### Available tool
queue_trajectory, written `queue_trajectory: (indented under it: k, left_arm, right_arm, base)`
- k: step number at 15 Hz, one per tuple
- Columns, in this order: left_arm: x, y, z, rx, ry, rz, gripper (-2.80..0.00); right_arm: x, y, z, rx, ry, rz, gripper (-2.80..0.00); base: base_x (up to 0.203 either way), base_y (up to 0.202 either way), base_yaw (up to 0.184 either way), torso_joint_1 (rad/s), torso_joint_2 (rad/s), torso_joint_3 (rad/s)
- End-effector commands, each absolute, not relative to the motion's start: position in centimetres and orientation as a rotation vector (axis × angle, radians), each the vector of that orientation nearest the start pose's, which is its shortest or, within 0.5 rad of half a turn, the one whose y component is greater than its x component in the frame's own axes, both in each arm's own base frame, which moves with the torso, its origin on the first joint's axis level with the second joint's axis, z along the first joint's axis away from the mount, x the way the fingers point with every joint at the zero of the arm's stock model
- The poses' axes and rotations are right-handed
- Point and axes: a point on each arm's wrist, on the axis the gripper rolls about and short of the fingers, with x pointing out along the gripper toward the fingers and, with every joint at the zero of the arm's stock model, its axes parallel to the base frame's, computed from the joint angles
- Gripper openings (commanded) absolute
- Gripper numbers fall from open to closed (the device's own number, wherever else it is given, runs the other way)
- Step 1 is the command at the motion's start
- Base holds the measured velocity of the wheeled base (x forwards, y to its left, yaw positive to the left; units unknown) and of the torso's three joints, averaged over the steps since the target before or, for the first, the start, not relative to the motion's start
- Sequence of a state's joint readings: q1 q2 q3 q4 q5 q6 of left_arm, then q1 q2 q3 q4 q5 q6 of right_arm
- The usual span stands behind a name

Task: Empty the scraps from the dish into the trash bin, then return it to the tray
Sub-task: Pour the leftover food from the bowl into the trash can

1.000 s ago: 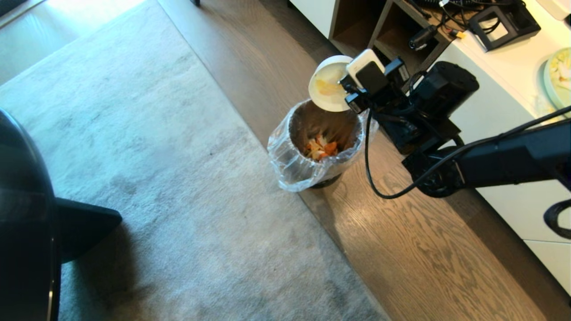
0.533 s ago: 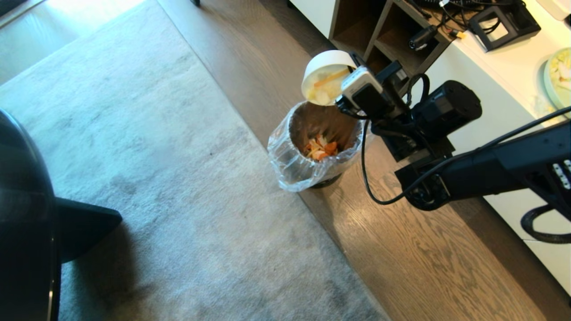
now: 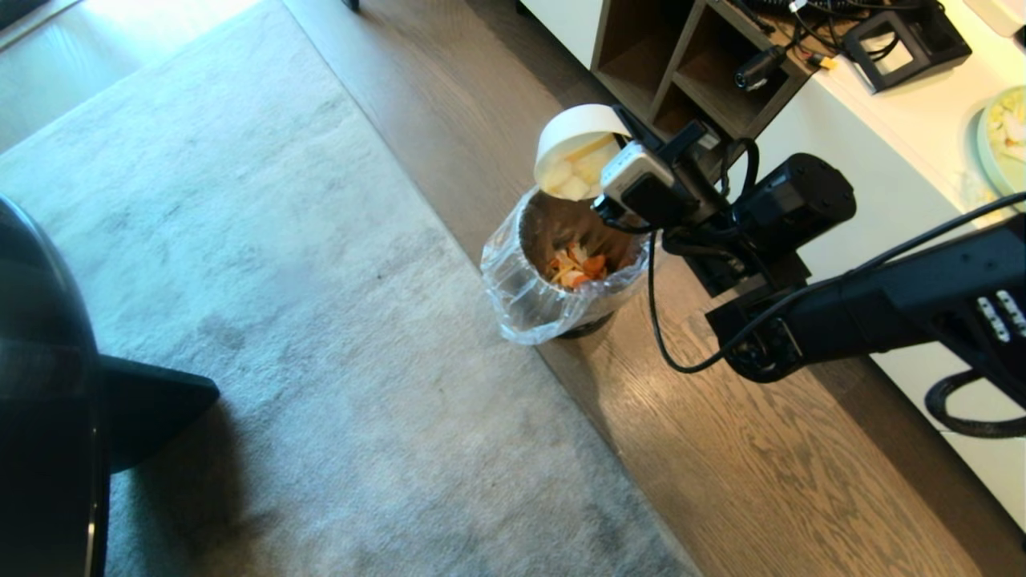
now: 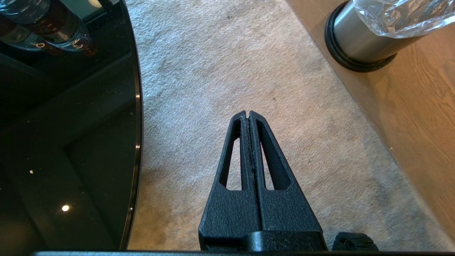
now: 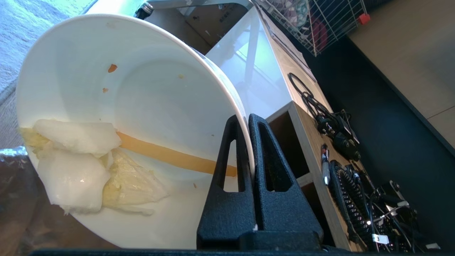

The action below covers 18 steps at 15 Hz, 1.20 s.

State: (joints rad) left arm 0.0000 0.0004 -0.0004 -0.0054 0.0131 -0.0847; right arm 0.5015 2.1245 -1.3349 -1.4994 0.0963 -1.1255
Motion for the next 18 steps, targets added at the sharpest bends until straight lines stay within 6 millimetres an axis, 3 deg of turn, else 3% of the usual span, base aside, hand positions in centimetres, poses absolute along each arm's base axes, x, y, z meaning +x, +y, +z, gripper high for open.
queue_trajectory:
  k: [1, 6, 13, 18]
  left_arm:
    - [-2.3, 0.0, 7.6, -0.086, -0.007, 0.014, -2.8]
    - [-2.3, 0.0, 7.6, -0.086, -0.007, 0.014, -2.8]
    - [-2.3, 0.0, 7.6, -0.086, -0.007, 0.014, -2.8]
    - [-2.3, 0.0, 7.6, -0.086, -0.007, 0.014, -2.8]
  right_arm:
    - [36.5, 19.2, 25.1, -0.918, -0.933, 0.085, -2.8]
    - [37.5, 17.2, 25.0, -0.975, -0.915, 0.025, -2.8]
    - [37.5, 17.2, 24.6, -1.049, -0.953, -0.035, -2.8]
    - [36.8, 17.6, 25.4, -1.153, -1.112, 0.047, -2.8]
  base:
    - [0.0, 0.0, 0.0, 0.0, 0.0, 0.0]
    - [0.0, 0.0, 0.0, 0.0, 0.0, 0.0]
    - [0.0, 0.0, 0.0, 0.0, 0.0, 0.0]
    - [0.0, 0.0, 0.0, 0.0, 0.0, 0.0]
